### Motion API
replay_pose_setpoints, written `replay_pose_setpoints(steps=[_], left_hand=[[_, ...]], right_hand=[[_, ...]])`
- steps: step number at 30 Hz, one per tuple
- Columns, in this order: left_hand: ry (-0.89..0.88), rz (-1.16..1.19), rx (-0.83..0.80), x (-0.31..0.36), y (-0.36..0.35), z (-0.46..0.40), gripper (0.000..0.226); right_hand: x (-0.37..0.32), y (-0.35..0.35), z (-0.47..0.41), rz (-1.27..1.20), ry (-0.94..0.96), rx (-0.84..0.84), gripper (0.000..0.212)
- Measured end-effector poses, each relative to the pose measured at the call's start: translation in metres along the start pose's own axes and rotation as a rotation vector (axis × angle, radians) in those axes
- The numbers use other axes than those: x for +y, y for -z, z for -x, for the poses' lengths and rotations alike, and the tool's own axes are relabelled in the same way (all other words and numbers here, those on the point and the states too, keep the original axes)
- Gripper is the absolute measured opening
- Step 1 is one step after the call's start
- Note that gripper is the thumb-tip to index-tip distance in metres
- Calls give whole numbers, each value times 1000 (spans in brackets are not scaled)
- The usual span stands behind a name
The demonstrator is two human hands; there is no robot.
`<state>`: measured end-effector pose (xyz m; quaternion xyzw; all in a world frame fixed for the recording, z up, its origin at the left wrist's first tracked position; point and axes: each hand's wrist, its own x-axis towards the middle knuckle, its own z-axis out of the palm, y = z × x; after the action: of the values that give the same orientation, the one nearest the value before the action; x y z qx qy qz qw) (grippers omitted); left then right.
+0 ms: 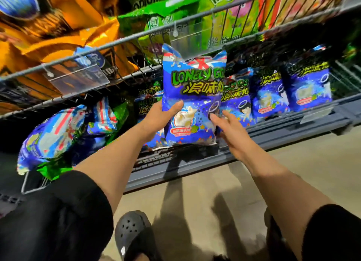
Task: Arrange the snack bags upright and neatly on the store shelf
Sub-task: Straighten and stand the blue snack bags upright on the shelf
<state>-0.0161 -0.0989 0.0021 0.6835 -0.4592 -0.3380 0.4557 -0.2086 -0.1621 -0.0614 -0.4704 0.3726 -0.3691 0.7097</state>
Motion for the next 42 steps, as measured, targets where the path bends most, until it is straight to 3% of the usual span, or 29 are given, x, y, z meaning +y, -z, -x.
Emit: replay_pose_setpoints(steps=[2, 4, 8, 10, 13, 17, 19, 24, 27, 30, 36, 39, 42], left_hand=[[71, 59, -114, -4, 7, 1, 15], [147, 78, -162, -13, 10, 3, 17], [256, 49, -109, -32, 5, -1, 23], [281, 86, -21, -40, 3, -11, 24], [292, 27, 242, -55, 13, -23, 29], [296, -185, 377, -83, 34, -25, 44], [278, -245, 363, -91, 42, -27, 49], [295, -482, 181, -99, 45, -41, 92], [334, -606, 171, -103, 40, -51, 109], [382, -667, 162, -110, 39, -68, 113], [418, -746, 174, -115, 28, -83, 121], [425, -747, 152, -116, 21, -81, 119], [469, -788, 180, -117, 24, -83, 118]], right_hand=[[-3, -9, -4, -44, 35, -87, 41], [-4, -15, -10, -17, 38, -121, 41], [-2, -23, -25, 57, 30, -30, 46], [-2, -25, -36, 89, 61, 78, 40], [-2, -32, -58, 157, 81, 249, 38], [-5, -50, -76, 383, 93, 355, 67], [-8, -61, -83, 517, 79, 408, 81], [0, -81, -105, 760, 66, 427, 92], [12, -89, -115, 869, 57, 404, 93], [21, -94, -131, 802, 99, 338, 95], [41, -92, -149, 1285, 121, 332, 83], [47, -92, -144, 1339, 135, 369, 88], [48, -98, -142, 1379, 274, 385, 83]])
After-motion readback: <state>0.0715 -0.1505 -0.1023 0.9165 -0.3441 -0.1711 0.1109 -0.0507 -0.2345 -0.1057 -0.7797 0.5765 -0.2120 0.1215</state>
